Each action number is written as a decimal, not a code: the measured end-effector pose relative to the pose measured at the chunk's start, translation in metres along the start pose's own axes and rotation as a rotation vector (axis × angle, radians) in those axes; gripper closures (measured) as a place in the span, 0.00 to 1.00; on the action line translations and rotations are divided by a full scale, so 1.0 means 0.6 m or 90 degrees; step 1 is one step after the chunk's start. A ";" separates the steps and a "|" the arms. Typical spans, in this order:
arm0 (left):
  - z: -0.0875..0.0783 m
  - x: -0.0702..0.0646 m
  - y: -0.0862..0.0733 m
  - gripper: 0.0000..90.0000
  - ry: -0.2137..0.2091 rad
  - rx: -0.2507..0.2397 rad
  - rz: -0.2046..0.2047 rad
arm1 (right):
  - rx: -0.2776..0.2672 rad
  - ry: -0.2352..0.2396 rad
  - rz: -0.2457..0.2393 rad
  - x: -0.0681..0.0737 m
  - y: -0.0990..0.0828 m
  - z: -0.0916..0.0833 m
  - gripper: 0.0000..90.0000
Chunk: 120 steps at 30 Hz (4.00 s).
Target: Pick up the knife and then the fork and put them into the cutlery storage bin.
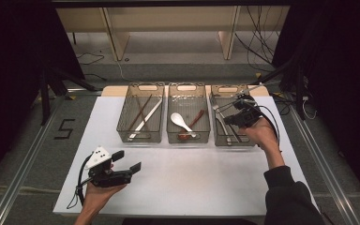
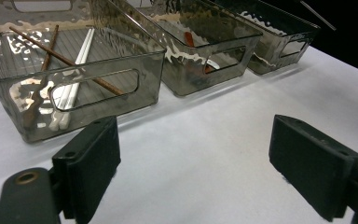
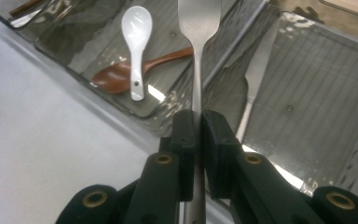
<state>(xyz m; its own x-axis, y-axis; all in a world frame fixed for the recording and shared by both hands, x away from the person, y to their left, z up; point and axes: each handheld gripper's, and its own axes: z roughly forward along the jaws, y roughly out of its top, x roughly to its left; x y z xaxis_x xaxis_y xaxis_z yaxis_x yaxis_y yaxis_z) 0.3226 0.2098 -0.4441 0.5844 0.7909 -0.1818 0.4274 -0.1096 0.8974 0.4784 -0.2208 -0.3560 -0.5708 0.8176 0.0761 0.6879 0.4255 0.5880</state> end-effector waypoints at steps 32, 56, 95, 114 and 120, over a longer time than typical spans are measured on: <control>0.000 0.000 0.000 0.18 0.000 -0.002 -0.001 | 0.008 -0.054 0.079 -0.059 0.019 0.030 0.94; -0.002 0.000 0.001 0.18 -0.001 -0.003 -0.001 | 0.022 -0.078 0.103 -0.070 0.024 0.057 0.93; -0.002 0.001 0.001 0.18 -0.002 -0.006 -0.002 | 0.049 -0.082 0.112 -0.068 0.019 0.094 0.93; -0.002 0.000 0.001 0.18 -0.001 -0.005 -0.002 | 0.056 -0.059 0.122 -0.070 0.008 0.104 0.88; -0.002 0.000 0.000 0.18 -0.002 -0.005 -0.003 | 0.043 -0.052 0.120 -0.069 0.005 0.094 0.85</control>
<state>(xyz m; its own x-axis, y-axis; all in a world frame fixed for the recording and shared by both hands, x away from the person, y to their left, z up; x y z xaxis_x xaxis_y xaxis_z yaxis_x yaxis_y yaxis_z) 0.3221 0.2105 -0.4435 0.5841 0.7899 -0.1867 0.4241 -0.1009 0.9000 0.5295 -0.2315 -0.4026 -0.3932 0.9125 0.1128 0.8092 0.2852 0.5137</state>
